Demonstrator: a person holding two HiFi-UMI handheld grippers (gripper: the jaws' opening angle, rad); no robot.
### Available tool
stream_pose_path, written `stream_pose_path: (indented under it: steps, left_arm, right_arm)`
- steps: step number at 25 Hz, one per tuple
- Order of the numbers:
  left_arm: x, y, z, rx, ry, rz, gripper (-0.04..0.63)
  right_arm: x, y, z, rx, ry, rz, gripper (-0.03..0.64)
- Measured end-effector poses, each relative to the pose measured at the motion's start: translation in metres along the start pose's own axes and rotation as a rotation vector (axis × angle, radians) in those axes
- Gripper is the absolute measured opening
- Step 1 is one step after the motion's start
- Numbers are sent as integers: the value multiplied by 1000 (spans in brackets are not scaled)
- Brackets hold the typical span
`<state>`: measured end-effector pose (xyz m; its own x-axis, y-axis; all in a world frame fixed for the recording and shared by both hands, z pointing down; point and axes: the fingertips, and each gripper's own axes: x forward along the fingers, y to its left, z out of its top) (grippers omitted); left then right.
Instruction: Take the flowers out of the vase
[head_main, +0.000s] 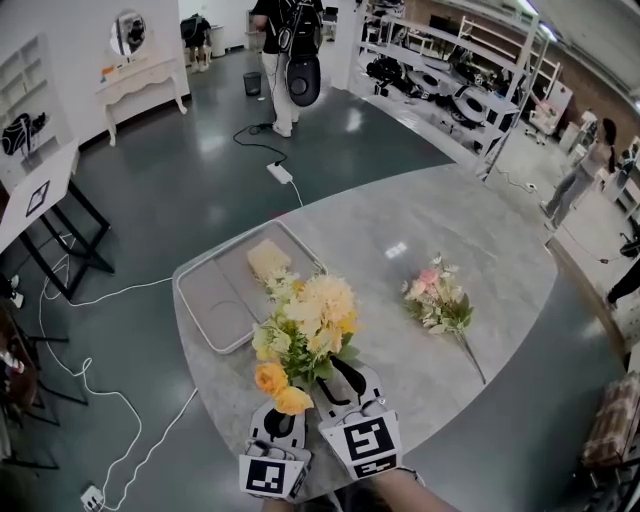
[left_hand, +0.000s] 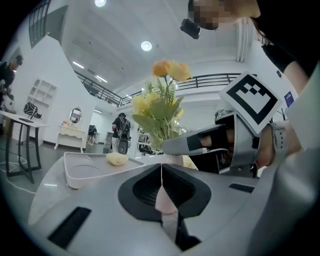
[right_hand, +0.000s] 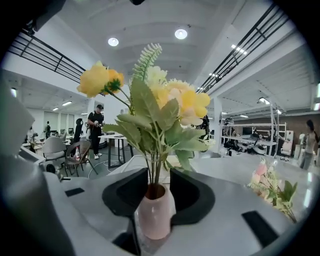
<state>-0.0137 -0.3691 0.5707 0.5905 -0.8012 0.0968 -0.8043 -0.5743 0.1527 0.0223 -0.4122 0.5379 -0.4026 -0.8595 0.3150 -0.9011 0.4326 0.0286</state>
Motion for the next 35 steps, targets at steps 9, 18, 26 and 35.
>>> stream_pose_path:
  steps: [9,18,26,35]
  left_arm:
    - [-2,2,0,-1,10,24,15]
    - [-1,4,4,0,6,27,14]
    - [-4,1,14,6,-1,18,15]
    - [-3,0,34,16,-19,14,15]
  right_arm:
    - [1,6,0,-112,-12,22,65]
    - [-2,2,13,-44,-83,39,48]
    - [-7,0,29,-10,-126,55,48]
    - [-12,-4,55,-14,-187,64,48]
